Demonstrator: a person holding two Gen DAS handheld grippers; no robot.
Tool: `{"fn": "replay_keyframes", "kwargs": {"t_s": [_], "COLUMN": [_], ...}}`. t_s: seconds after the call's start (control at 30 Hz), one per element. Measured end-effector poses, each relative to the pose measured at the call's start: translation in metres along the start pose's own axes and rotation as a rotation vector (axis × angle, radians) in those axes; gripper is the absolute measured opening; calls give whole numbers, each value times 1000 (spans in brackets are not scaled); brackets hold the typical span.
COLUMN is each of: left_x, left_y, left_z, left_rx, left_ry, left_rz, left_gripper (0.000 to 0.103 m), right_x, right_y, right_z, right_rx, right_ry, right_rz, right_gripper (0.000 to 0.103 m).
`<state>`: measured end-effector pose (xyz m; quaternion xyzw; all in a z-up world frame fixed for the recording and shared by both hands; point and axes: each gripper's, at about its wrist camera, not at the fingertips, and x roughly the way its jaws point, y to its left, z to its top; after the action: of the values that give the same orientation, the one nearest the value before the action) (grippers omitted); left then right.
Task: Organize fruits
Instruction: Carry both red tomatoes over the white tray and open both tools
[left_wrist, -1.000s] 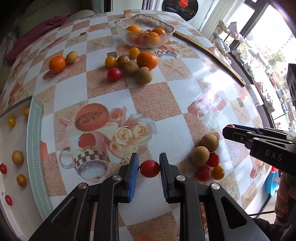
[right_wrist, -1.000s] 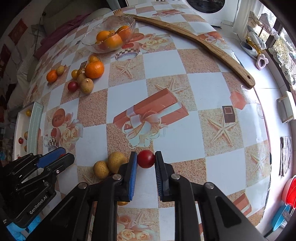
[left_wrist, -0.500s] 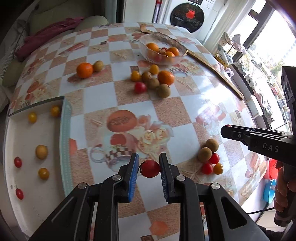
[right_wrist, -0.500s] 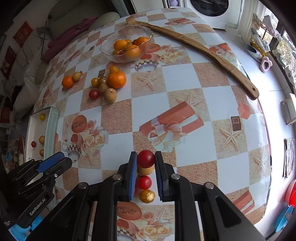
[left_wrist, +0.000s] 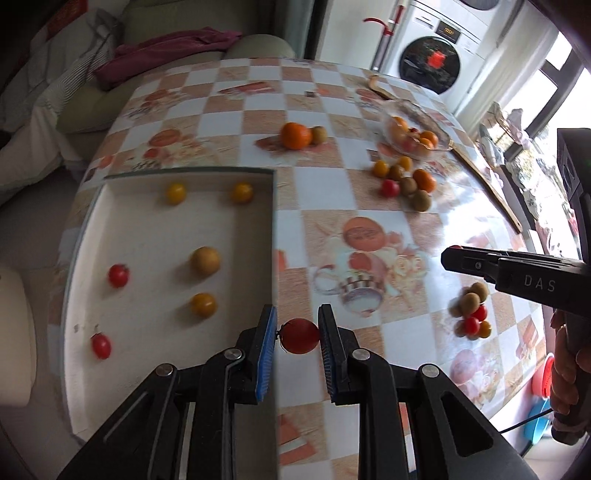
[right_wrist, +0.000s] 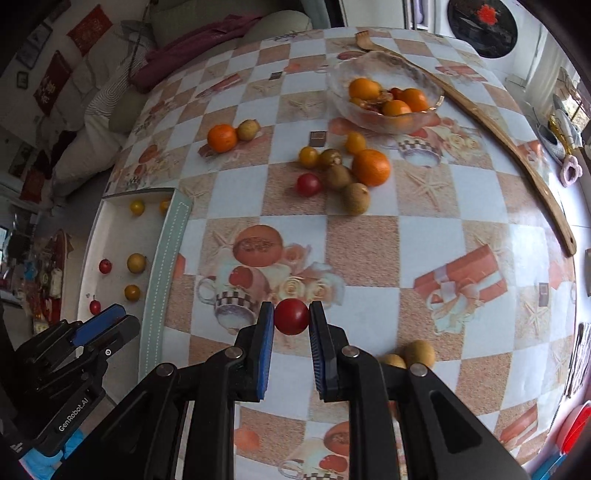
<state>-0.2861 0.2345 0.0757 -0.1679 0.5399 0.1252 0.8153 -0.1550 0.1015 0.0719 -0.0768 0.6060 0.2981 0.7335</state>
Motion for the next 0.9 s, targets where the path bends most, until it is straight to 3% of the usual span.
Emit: {"fn": "replay_keyframes", "kwargs": {"t_s": [0.57, 0.9], "left_x": [-5, 15], "left_y": [118, 141], "left_z": [-51, -67], "left_rx": [-220, -239], "left_ry": [30, 78], "left_rz": [141, 183], "left_gripper": [25, 25], "right_x": [52, 93], "right_y": [147, 185], "right_z": [3, -14], "right_rx": [-255, -312], "right_ry": [97, 200], "right_rz": [104, 111], "right_gripper": [21, 21]}}
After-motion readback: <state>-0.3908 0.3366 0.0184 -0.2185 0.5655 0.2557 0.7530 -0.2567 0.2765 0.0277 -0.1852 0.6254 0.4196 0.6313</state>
